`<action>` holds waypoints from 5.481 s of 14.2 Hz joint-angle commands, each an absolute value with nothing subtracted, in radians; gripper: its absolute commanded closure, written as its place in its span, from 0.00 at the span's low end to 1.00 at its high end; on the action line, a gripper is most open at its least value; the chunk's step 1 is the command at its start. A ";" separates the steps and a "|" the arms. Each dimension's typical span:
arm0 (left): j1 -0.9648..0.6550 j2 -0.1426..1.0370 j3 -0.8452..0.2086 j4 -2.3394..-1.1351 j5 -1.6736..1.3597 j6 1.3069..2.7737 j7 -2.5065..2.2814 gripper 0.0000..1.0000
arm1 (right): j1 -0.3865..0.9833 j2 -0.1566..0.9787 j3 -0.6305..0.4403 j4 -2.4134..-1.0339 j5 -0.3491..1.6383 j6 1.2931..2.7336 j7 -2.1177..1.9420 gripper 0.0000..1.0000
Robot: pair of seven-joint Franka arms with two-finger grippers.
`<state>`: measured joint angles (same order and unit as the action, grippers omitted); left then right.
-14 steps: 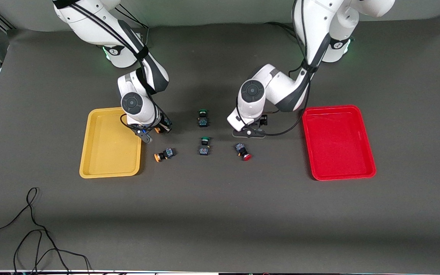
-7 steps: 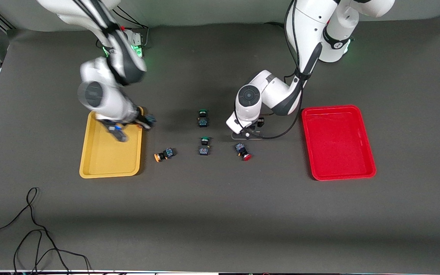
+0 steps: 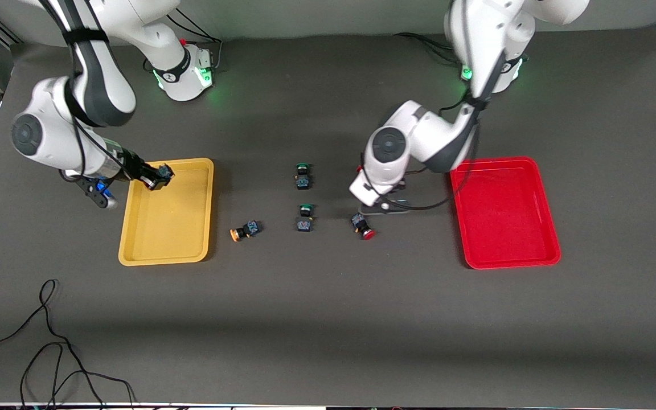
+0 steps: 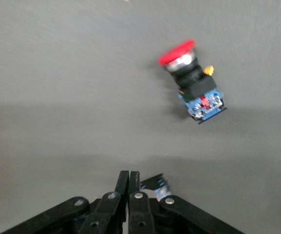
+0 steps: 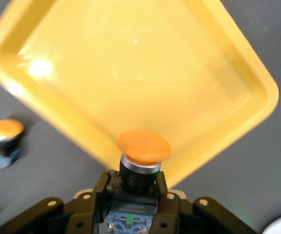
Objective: Place red and yellow buttons in trays
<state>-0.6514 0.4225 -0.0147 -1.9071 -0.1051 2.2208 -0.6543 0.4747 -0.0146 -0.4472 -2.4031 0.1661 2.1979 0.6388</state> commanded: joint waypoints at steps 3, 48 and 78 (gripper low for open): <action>-0.630 0.388 -0.018 -1.931 -0.246 2.198 -0.627 0.63 | 0.483 0.109 -0.485 -2.530 0.182 2.483 0.528 0.72; -0.152 0.460 -0.012 -1.781 -0.021 1.851 -0.077 0.01 | 0.503 0.577 -0.098 -1.959 0.285 2.474 1.207 0.43; -0.640 0.775 -0.023 -1.543 0.006 2.263 -1.186 1.00 | 0.420 0.402 -0.382 -2.161 0.399 2.431 0.426 0.75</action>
